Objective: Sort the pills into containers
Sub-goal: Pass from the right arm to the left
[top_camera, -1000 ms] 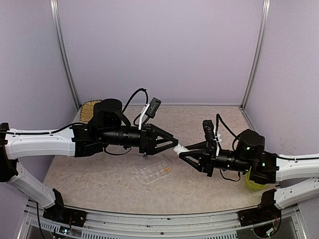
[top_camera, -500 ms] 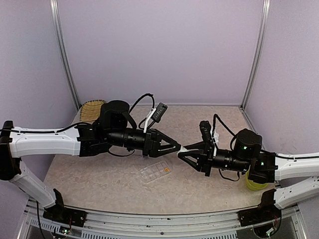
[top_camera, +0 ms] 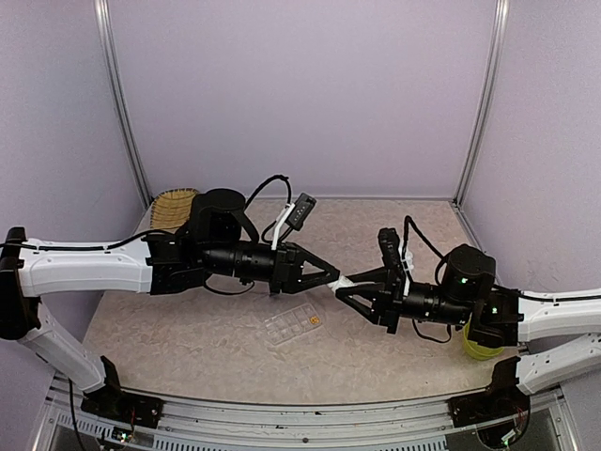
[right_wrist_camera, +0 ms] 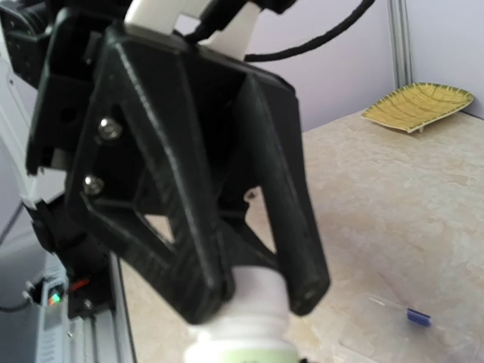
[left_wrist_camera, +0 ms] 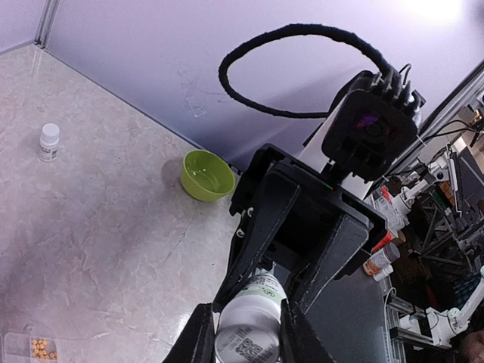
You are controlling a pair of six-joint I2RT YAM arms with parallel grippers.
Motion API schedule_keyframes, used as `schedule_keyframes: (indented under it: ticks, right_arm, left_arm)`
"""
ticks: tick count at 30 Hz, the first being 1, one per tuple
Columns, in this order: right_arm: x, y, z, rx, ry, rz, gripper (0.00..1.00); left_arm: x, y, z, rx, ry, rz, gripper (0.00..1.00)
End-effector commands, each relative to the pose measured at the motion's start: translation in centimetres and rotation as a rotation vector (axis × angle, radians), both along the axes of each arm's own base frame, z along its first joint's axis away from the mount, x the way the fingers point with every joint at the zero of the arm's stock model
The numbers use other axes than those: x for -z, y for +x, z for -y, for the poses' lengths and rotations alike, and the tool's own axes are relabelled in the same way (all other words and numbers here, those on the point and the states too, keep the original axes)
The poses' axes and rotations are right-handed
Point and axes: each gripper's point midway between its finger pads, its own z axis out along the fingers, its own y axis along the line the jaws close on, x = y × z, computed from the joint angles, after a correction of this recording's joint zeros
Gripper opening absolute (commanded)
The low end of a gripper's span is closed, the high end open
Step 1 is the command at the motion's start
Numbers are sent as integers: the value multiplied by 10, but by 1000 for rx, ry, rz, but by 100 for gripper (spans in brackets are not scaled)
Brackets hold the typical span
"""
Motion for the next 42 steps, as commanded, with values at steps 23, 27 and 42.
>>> schedule_keyframes:
  ticks: [23, 27, 42]
  right_arm:
    - [-16, 0, 2, 1, 110, -23, 0]
    - [-16, 0, 2, 2, 111, -19, 0]
    - [-15, -1, 1, -6, 108, -17, 0]
  left_arm:
    - [-18, -1, -4, 4, -43, 9, 60]
    - [-13, -1, -1, 13, -31, -1, 61]
    - [-6, 1, 1, 4, -15, -7, 50]
